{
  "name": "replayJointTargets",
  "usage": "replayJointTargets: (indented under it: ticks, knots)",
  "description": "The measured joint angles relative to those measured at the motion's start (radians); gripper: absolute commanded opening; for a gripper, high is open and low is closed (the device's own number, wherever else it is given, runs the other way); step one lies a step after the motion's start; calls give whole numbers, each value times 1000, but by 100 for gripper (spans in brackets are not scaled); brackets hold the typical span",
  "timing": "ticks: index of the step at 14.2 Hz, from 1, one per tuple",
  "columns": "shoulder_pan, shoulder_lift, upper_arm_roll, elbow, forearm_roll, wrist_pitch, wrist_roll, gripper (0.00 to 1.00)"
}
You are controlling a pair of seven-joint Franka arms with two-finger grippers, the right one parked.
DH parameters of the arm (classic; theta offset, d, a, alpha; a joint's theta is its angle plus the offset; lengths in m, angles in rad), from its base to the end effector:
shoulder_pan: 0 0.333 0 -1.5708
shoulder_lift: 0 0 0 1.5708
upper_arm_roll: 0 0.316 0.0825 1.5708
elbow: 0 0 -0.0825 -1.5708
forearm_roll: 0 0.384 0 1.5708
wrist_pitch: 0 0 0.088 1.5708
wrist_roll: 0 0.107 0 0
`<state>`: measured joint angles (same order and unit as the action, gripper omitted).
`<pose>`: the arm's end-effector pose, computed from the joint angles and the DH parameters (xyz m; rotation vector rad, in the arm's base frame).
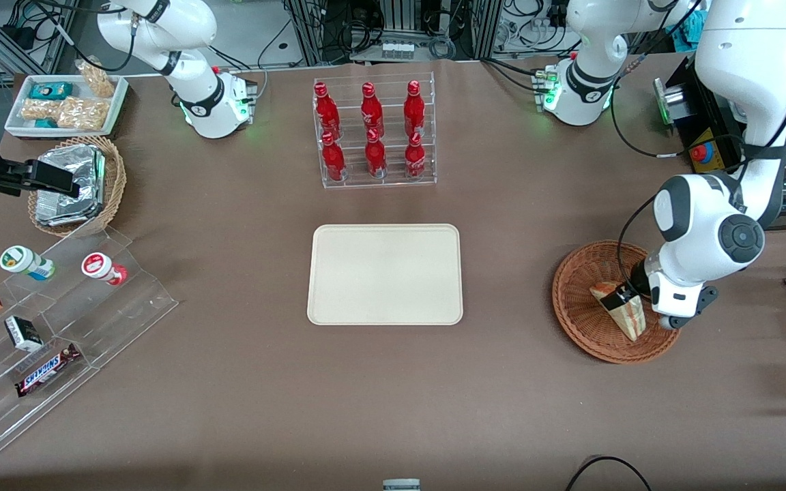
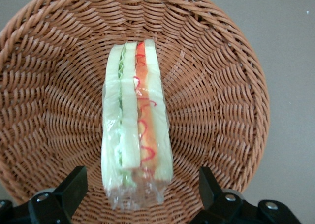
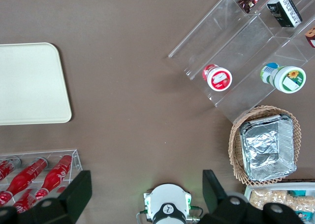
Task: Place sandwich from basket to tray
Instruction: 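Lower the open left gripper around the wrapped sandwich wedge, then close the left gripper on the sandwich wedge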
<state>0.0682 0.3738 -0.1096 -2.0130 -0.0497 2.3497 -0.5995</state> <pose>0.5990 -0.0237 0.2650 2.9427 0.9110 -0.0882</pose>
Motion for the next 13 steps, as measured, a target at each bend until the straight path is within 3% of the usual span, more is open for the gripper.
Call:
replayJointTargets:
  ticks: [2,7,9,10,13]
  knots:
    - [0,26,2,1,0,32,-2,99]
    - [17,63,5,6,0,38,-4,56]
    - [18,64,5,9,0,38,-4,32]
    - [18,65,5,9,0,38,-4,24]
    - [18,66,5,9,0,38,-4,16]
